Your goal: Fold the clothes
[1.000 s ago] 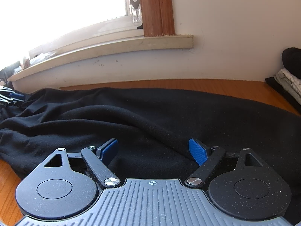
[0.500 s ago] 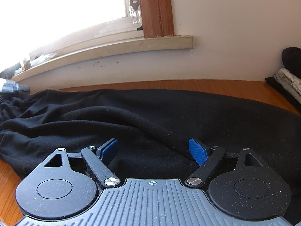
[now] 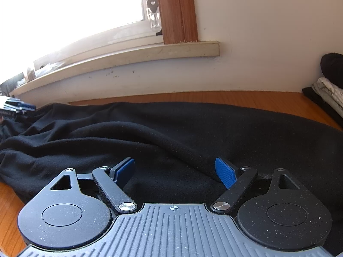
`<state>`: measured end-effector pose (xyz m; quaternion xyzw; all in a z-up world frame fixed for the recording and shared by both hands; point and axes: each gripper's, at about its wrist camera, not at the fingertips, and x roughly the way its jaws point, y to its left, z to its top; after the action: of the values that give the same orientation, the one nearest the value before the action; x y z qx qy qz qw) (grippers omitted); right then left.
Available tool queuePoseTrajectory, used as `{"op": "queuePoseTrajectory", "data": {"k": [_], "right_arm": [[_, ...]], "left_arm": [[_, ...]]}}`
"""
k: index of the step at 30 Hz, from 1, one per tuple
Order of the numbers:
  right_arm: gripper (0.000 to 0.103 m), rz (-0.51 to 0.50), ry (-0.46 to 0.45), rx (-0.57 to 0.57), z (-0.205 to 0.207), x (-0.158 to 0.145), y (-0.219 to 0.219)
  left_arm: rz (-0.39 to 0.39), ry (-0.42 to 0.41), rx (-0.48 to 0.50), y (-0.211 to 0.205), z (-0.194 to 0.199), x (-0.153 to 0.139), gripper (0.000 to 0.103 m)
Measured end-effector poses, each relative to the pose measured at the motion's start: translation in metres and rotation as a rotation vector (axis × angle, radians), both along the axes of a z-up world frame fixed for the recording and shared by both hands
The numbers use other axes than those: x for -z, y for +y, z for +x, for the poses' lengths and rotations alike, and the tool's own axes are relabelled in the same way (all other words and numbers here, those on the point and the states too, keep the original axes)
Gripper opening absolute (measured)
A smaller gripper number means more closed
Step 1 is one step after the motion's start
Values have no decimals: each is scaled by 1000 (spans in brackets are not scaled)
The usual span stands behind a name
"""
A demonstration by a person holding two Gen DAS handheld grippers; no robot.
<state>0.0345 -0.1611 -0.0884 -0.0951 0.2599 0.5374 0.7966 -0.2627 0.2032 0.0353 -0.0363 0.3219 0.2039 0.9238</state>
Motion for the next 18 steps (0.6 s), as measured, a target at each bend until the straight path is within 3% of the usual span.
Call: {"op": "queuePoseTrajectory", "data": {"k": [2, 3, 4, 6, 7, 9, 10, 11, 12, 13, 15, 18], "right_arm": [[82, -2, -3, 0, 0, 0, 0], [82, -1, -3, 0, 0, 0, 0], [82, -1, -3, 0, 0, 0, 0], [82, 1, -3, 0, 0, 0, 0], [82, 2, -3, 0, 0, 0, 0], [82, 2, -3, 0, 0, 0, 0], [82, 2, -3, 1, -1, 0, 0], [82, 2, -3, 1, -1, 0, 0], [82, 2, -3, 1, -1, 0, 0], [82, 3, -2, 0, 0, 0, -1], [82, 7, 0, 2, 0, 0, -1], [82, 12, 0, 6, 0, 0, -3]], "left_arm": [[6, 9, 2, 2, 3, 4, 43], [10, 10, 0, 5, 5, 6, 31], [11, 9, 1, 7, 7, 6, 4], [35, -28, 6, 6, 10, 0, 1], [105, -70, -15, 2, 9, -8, 1], [181, -204, -72, -4, 3, -29, 1], [178, -223, -96, -2, 5, -34, 2], [191, -181, -100, 0, 12, -34, 2], [215, -129, -99, 0, 19, -30, 8], [207, -96, -100, 1, 22, -25, 22], [190, -38, -102, 3, 28, -15, 37], [179, -59, -127, -1, 15, -10, 53]]}}
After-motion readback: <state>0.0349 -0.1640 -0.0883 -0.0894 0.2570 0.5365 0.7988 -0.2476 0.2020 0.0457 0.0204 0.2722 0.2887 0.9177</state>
